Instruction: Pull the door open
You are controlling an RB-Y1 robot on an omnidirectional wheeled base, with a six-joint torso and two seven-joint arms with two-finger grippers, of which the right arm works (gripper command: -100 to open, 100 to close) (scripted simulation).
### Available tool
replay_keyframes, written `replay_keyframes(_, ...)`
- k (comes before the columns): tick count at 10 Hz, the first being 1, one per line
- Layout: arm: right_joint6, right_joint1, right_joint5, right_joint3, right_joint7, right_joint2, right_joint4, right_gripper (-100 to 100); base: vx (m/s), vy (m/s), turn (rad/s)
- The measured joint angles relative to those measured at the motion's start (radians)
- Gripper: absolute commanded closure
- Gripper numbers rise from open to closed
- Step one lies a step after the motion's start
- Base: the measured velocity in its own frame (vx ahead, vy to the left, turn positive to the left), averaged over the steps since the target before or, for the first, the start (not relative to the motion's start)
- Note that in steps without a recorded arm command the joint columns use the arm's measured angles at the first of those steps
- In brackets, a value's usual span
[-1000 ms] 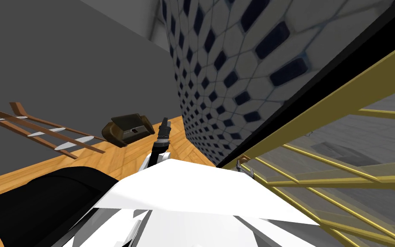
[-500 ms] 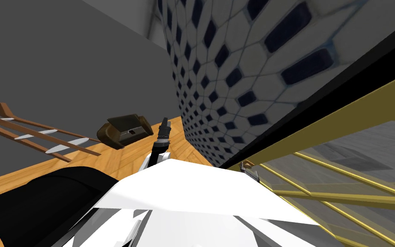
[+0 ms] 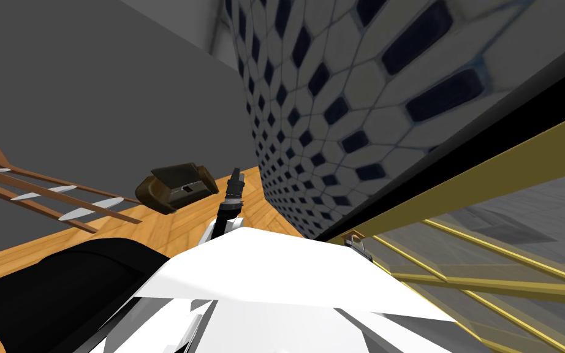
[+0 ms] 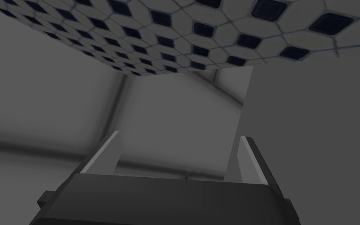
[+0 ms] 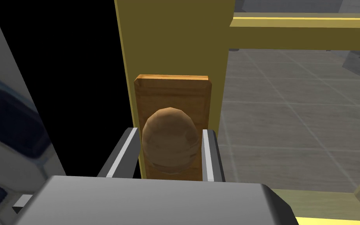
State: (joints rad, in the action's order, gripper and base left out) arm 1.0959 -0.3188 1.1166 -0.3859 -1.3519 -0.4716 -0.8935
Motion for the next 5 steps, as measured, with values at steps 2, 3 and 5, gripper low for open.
replay_keyframes(2, 0.000, 0.000, 0.000, 0.000, 0.000, 0.000, 0.000, 100, 0.000, 0.000, 0.000)
replay_keyframes(3, 0.000, 0.000, 0.000, 0.000, 0.000, 0.000, 0.000, 100, -0.108, 0.003, 0.045)
replay_keyframes(5, 0.009, 0.001, -0.014, -0.017, -0.011, -0.014, -0.007, 100, -0.221, -0.002, 0.069)
